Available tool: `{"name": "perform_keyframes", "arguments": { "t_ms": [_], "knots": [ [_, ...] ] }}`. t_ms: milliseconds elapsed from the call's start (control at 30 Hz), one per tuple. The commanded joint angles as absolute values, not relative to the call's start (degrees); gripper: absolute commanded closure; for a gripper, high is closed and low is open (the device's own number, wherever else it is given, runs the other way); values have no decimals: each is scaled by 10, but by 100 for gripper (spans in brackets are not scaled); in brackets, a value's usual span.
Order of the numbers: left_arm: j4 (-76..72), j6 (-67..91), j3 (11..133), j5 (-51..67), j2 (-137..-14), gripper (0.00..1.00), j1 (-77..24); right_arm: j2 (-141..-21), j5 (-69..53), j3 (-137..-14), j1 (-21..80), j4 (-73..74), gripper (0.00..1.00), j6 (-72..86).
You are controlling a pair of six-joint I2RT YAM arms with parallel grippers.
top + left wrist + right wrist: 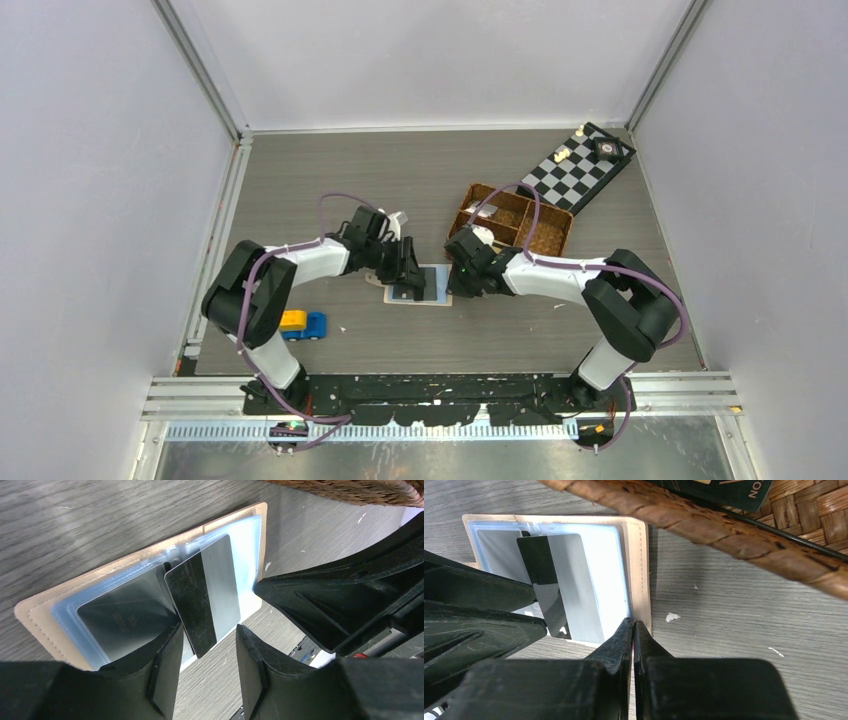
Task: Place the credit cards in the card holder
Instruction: Insert the credit card into the card holder.
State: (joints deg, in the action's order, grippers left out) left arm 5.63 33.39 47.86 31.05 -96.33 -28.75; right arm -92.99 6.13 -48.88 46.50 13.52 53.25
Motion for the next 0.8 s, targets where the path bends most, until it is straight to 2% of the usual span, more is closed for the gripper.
{"name": "perform_keyframes", "arguments": {
  "t_ms": [0,200,767],
  "knots": [
    [53,336,493,299,-984,55,-300,-926,68,-489,466,120,95,531],
    [65,338,514,293,-996,56,-317,-927,67,-489,466,117,99,531],
    [61,348,543,269,-1005,58,-353,-929,66,-480,466,106,100,532]
  ]
}}
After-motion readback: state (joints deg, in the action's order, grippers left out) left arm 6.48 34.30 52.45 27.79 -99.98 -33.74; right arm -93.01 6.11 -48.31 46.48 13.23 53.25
